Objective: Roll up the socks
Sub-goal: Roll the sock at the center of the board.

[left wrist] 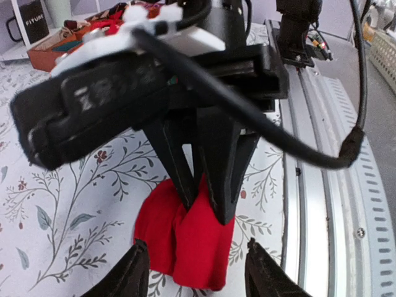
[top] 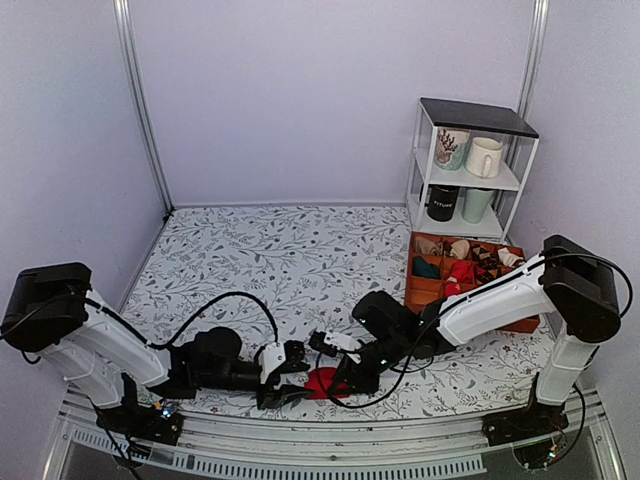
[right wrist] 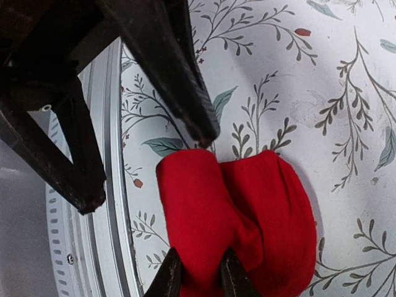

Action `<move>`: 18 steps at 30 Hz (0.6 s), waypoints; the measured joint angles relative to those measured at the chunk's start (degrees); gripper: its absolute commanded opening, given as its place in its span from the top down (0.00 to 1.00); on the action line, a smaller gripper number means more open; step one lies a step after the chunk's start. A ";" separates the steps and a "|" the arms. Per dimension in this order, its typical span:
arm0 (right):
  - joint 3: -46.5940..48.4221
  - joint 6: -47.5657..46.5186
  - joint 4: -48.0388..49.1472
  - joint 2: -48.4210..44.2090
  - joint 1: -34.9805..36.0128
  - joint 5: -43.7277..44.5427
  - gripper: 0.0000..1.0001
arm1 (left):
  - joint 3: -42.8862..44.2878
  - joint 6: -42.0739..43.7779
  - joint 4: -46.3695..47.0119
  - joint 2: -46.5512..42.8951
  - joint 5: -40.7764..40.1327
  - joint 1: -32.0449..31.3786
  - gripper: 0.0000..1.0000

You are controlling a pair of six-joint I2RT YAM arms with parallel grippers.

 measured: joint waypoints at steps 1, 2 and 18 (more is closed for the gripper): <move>0.79 0.61 -1.01 0.50 -0.22 -0.72 0.82 | 0.39 1.27 -0.33 0.02 -0.37 -0.02 0.47; 1.55 1.27 -1.97 0.98 -0.37 -1.38 0.82 | 0.63 1.90 -0.59 0.28 -0.57 -0.04 0.47; 5.81 5.90 -8.44 4.02 -2.05 -6.86 0.81 | 3.23 4.37 -0.37 10.16 -0.63 -1.38 0.84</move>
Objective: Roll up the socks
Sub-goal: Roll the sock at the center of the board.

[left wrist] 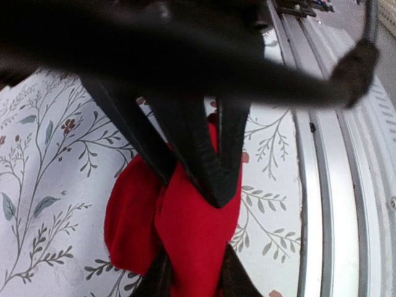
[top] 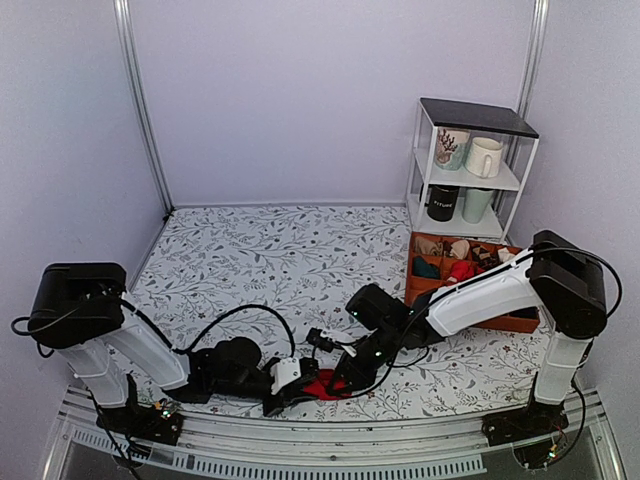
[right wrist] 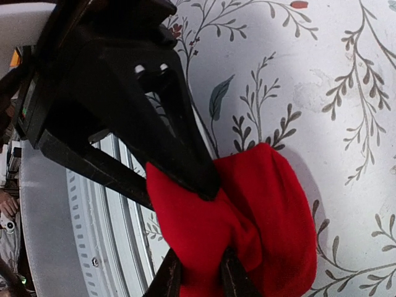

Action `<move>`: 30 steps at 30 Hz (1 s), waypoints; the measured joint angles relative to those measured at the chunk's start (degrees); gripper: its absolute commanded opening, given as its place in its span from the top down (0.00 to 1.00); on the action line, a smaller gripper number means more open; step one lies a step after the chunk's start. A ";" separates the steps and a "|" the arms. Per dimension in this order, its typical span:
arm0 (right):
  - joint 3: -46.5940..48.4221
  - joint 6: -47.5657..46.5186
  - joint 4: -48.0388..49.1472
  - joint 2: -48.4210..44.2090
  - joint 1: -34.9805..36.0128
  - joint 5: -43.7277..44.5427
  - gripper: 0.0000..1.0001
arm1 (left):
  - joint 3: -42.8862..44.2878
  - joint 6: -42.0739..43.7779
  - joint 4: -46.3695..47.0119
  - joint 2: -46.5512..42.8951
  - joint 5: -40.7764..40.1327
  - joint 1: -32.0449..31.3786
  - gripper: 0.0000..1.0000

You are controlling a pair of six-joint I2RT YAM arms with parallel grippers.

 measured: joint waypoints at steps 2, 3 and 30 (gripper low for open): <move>0.04 0.02 -0.17 0.15 -0.17 -0.57 0.81 | 0.02 -0.02 0.22 0.02 0.17 0.00 0.75; 0.04 0.04 -0.17 0.22 -0.26 -0.68 0.81 | 0.02 -0.04 0.24 0.04 0.20 0.00 0.67; -1.99 0.31 0.79 -1.68 -0.61 0.74 0.53 | 3.82 -7.72 0.79 3.21 2.10 0.70 1.00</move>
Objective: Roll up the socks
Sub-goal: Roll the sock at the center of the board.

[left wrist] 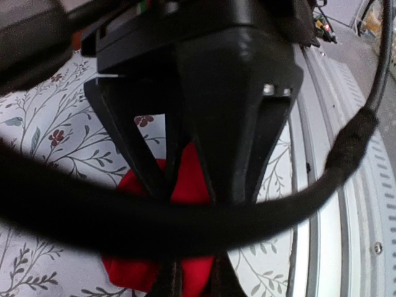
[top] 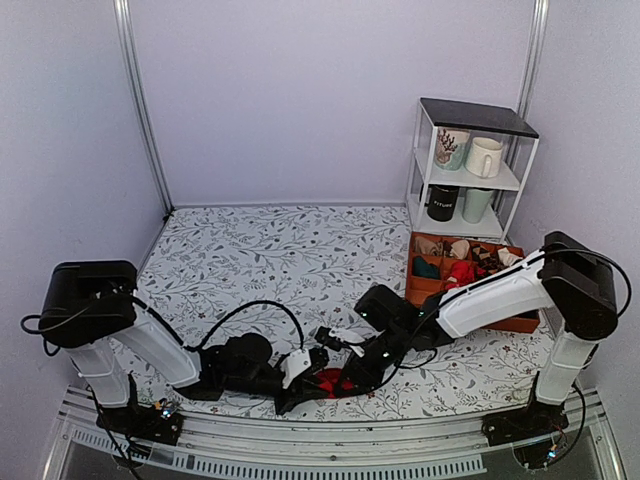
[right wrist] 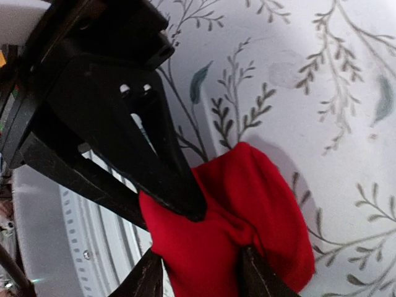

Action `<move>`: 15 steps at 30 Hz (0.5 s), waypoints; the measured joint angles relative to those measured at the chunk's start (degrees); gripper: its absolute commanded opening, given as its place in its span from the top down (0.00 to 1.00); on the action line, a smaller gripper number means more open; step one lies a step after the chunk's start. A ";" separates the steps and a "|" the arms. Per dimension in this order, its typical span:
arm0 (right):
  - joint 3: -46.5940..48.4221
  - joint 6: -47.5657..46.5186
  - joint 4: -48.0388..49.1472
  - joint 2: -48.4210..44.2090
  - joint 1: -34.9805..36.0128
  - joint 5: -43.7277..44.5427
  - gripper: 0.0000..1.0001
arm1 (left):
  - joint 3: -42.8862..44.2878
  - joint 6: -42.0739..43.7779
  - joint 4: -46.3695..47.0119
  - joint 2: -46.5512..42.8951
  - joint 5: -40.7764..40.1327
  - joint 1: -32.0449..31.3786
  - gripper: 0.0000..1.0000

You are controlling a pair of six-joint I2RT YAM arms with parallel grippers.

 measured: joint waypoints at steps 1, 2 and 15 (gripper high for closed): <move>-1.49 -0.20 0.98 -1.53 0.17 1.99 0.51 | 0.48 -1.03 -0.33 0.24 0.26 0.11 1.00; -3.21 -0.39 2.05 -3.37 0.39 4.44 0.50 | 0.90 -2.05 -0.57 0.50 0.63 0.24 1.00; -16.85 -9.97 16.13 -18.78 1.11 12.74 0.23 | 4.50 -11.21 -1.79 4.09 8.39 3.56 1.00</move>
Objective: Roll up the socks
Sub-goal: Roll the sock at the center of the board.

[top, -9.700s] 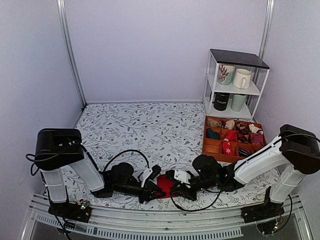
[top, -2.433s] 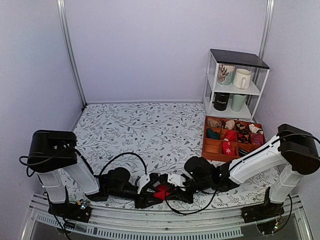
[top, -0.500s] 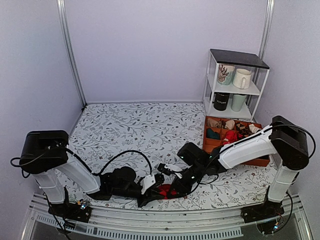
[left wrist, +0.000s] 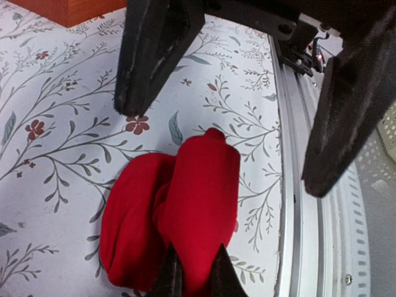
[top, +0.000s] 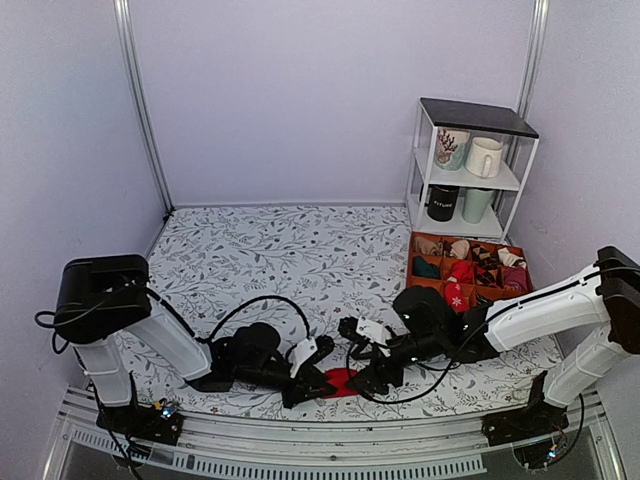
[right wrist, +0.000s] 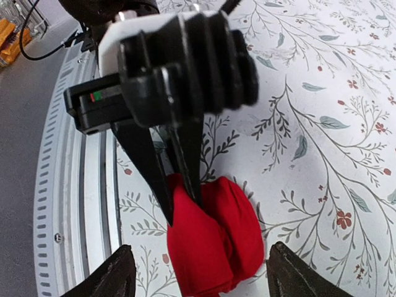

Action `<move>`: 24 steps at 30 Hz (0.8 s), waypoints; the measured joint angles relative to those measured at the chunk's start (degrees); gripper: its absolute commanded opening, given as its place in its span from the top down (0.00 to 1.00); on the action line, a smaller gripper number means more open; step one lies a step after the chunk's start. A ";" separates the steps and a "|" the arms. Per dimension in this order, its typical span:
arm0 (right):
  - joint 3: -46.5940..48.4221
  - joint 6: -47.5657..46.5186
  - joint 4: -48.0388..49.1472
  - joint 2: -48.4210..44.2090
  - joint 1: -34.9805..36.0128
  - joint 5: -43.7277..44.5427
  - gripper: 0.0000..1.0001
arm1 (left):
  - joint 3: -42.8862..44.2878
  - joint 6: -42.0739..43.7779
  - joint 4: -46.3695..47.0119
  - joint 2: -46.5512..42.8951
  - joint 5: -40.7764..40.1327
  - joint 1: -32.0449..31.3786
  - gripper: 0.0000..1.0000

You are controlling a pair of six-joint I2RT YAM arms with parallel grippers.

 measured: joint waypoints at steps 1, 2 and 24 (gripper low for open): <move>0.59 -0.04 -0.02 0.46 0.02 -0.66 0.22 | 0.15 -0.26 0.07 0.26 0.55 0.20 1.00; 1.27 0.04 -0.04 1.07 0.02 -1.27 0.22 | 0.22 -0.50 0.13 0.39 0.92 0.35 1.00; 6.12 4.70 -1.68 11.41 -1.40 -6.45 0.16 | -0.07 -4.13 2.47 1.88 4.15 1.64 1.00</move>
